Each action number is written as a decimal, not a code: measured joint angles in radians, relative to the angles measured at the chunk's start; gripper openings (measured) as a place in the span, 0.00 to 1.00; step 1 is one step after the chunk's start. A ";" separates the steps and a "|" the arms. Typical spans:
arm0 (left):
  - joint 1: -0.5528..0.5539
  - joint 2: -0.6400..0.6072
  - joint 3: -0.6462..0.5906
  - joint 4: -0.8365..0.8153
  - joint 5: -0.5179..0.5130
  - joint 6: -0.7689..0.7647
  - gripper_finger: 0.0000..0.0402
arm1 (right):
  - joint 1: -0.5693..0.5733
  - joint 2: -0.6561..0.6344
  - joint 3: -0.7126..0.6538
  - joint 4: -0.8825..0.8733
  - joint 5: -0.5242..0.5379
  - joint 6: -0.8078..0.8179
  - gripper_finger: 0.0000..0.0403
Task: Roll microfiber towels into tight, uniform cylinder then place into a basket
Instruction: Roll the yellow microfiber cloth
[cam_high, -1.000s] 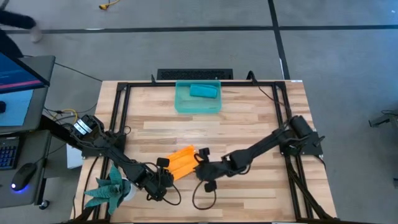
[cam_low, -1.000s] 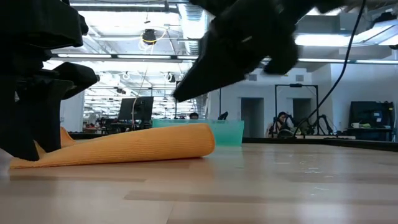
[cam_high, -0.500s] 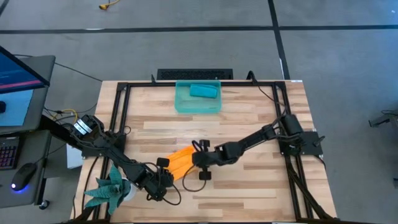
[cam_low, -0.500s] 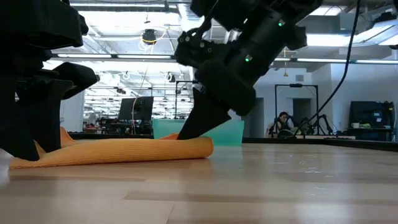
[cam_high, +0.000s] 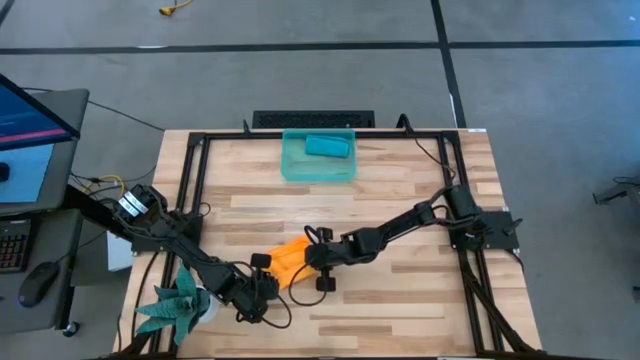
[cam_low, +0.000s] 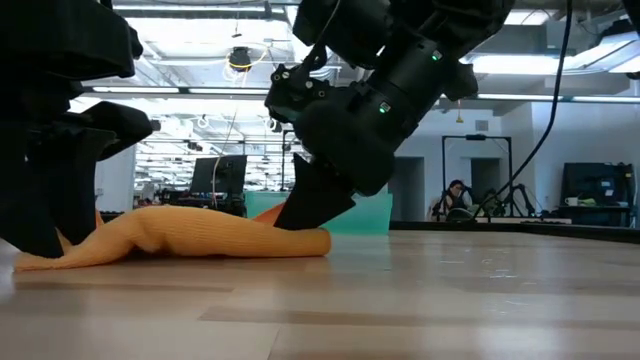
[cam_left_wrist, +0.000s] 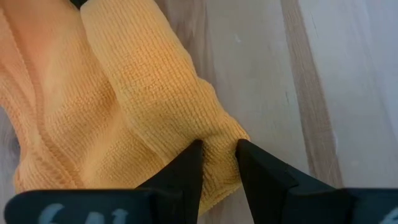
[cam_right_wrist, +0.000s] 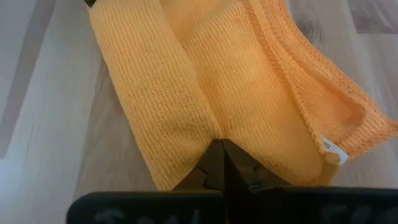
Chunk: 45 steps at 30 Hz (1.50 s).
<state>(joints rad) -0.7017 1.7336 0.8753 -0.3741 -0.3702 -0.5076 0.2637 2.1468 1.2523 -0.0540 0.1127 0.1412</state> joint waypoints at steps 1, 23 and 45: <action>0.000 0.000 0.000 -0.003 0.000 -0.005 0.24 | -0.003 -0.005 -0.001 0.000 0.000 0.006 0.03; 0.008 -0.022 -0.002 -0.053 -0.010 0.002 0.40 | -0.010 -0.039 -0.008 -0.074 0.020 0.123 0.04; 0.014 -0.026 -0.001 0.268 -0.269 0.273 0.35 | -0.011 -0.039 -0.008 -0.075 0.023 0.123 0.04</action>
<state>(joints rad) -0.6881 1.7080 0.8742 -0.1059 -0.6389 -0.2341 0.2531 2.1082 1.2446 -0.1287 0.1352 0.2642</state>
